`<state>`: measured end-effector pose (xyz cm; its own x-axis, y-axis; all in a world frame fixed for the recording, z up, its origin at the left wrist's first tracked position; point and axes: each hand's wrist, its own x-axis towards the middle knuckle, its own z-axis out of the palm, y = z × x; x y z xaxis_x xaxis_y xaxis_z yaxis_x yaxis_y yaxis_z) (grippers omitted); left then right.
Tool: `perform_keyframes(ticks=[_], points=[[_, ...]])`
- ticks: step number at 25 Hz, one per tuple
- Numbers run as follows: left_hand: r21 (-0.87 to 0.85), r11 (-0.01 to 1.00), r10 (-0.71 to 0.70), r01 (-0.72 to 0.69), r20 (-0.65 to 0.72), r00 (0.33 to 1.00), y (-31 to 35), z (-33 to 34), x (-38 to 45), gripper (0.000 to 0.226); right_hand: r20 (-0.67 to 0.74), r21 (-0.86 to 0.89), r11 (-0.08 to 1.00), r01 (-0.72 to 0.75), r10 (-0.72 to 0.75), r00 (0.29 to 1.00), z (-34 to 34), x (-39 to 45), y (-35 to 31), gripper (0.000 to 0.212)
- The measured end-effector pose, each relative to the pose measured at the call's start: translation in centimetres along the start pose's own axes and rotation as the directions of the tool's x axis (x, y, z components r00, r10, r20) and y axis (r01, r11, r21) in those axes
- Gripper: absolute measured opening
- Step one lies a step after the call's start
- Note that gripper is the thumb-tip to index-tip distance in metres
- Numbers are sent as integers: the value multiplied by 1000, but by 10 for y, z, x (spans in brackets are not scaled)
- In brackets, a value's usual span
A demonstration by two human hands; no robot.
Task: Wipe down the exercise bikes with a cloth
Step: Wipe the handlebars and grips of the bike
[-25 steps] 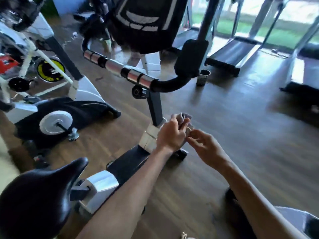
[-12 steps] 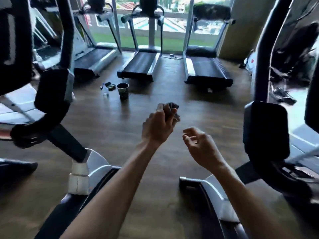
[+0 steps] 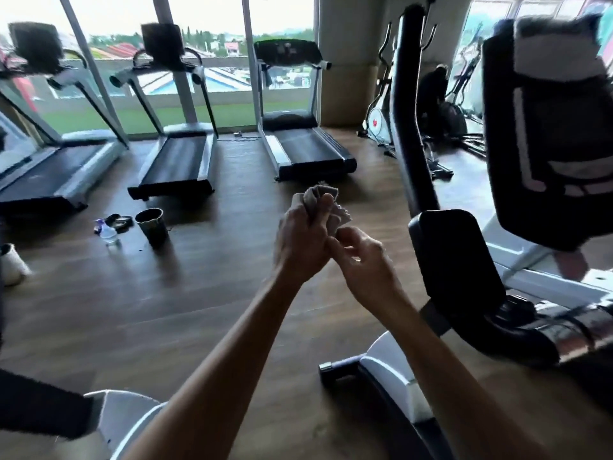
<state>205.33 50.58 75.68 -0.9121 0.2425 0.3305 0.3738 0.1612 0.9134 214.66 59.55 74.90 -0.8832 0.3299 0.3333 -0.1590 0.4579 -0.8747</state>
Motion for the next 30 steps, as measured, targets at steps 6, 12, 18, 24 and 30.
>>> perform_keyframes(ticks=[6, 12, 18, 24, 30], points=[[-389, 915, 7, 105, 276, 961, 14, -19, 32, 59, -213, 26, 1000, -8, 13, 977, 19, 28, -30, 19], [-249, 968, 144, -12, 520, 842, 9, -53, 79, 68, -322, -208, 978, -34, -36, 946, -12, 56, -74, 26], [-272, 901, 428, -338, 684, 590, 60, -65, 115, 55, 40, -87, 996, -15, 19, 999, -78, 72, -121, 31], [-227, 937, 337, -264, 780, 527, 84, -38, 129, 40, 3, -54, 995, -88, 88, 996, -104, 88, -127, 22], [-136, 864, 496, -485, 397, 772, 85, -12, 142, 24, -291, -248, 965, -81, 6, 957, -107, 97, -120, 21]])
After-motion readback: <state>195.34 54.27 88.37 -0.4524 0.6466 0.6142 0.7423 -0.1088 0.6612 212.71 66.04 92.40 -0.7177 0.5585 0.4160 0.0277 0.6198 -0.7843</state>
